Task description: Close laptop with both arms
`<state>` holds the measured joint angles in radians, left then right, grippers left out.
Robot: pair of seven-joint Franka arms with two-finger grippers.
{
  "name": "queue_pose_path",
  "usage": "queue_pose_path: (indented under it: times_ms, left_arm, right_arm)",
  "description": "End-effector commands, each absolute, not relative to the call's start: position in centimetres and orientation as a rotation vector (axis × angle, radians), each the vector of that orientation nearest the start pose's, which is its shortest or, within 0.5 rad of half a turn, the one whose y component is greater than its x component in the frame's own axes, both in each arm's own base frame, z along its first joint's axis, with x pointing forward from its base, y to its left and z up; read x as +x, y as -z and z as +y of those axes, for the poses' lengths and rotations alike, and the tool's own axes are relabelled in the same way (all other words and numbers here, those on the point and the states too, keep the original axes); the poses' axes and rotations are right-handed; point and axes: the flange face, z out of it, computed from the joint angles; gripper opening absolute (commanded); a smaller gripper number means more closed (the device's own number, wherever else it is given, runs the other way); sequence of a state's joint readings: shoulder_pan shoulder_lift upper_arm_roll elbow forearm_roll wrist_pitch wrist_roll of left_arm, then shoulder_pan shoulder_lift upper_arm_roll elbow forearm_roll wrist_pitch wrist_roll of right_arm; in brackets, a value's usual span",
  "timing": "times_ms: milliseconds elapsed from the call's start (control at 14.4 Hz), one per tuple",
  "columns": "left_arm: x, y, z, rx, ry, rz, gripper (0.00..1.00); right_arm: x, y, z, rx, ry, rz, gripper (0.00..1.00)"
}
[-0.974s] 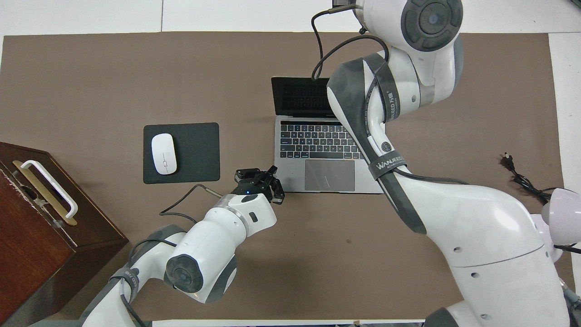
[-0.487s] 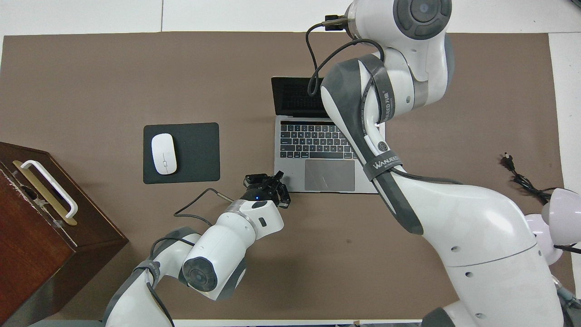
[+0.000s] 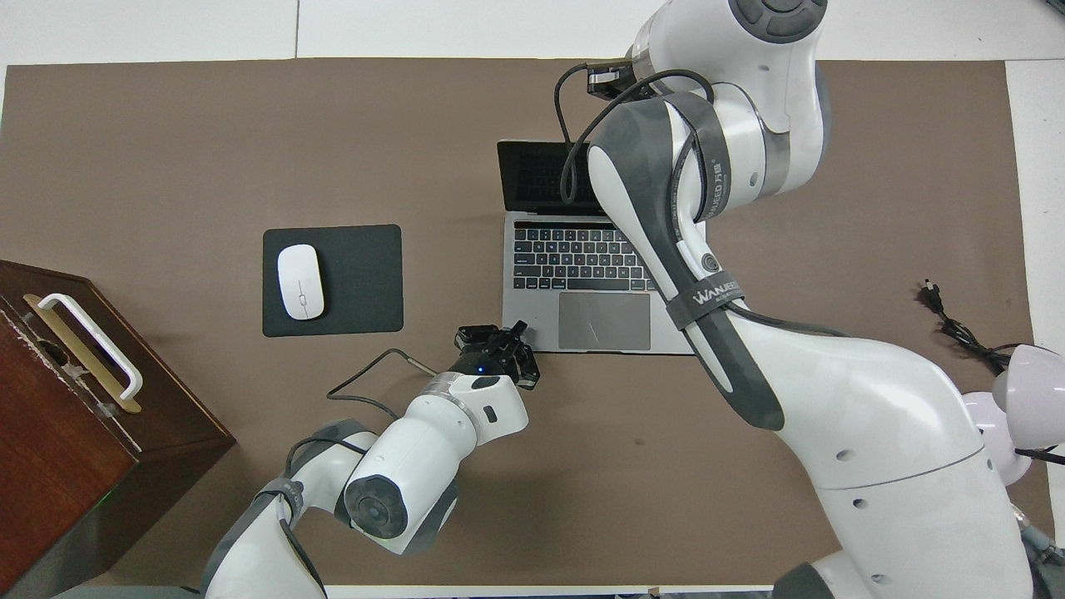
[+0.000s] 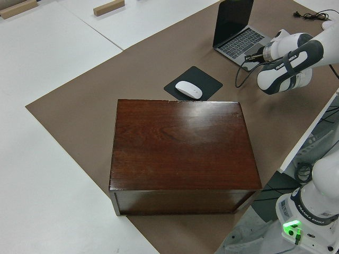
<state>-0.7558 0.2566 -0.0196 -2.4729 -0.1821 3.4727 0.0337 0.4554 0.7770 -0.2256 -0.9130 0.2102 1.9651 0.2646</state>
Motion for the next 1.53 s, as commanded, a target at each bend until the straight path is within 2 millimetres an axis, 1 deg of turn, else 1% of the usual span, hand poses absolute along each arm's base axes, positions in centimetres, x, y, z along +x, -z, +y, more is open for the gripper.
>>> queue_pose_path:
  times_ms: [0,139,209,418,626,1114,1253,1462]
  left_arm:
    - [38.6,-26.5,-35.1,-3.04,1.144,0.996,0.0]
    - [38.6,-26.3,-35.0,-3.023,1.136,1.024,0.0]
    - [38.4,-26.1,-34.9,-3.004,1.127,1.054,0.0]
    - [37.8,-25.2,-34.1,-2.988,1.09,1.081,0.0]
    - [37.8,-24.8,-33.3,-2.956,1.073,1.119,0.0]
    - [37.5,-24.3,-32.6,-2.93,1.047,1.157,0.0]
    - [37.7,-24.3,-32.2,-2.923,1.048,1.157,0.0]
    - [37.6,-24.2,-32.2,-2.921,1.041,1.162,0.0]
  right_arm:
    - [73.9,-47.0,25.7,-3.003,0.346,-0.036,0.0]
    - [74.1,-47.2,24.0,-3.042,0.319,-0.029,0.0]
    - [74.0,-46.9,23.8,-3.051,0.299,-0.033,0.0]
    - [73.7,-47.1,22.8,-3.087,0.235,-0.018,0.0]
    - [73.2,-46.8,22.9,-3.105,0.167,-0.024,0.0]
    - [72.6,-46.8,22.7,-3.114,0.08,-0.011,0.0]
    - [72.2,-46.7,23.2,-3.059,0.025,0.0,0.0]
    - [71.6,-46.5,23.1,-3.039,-0.069,0.01,0.0]
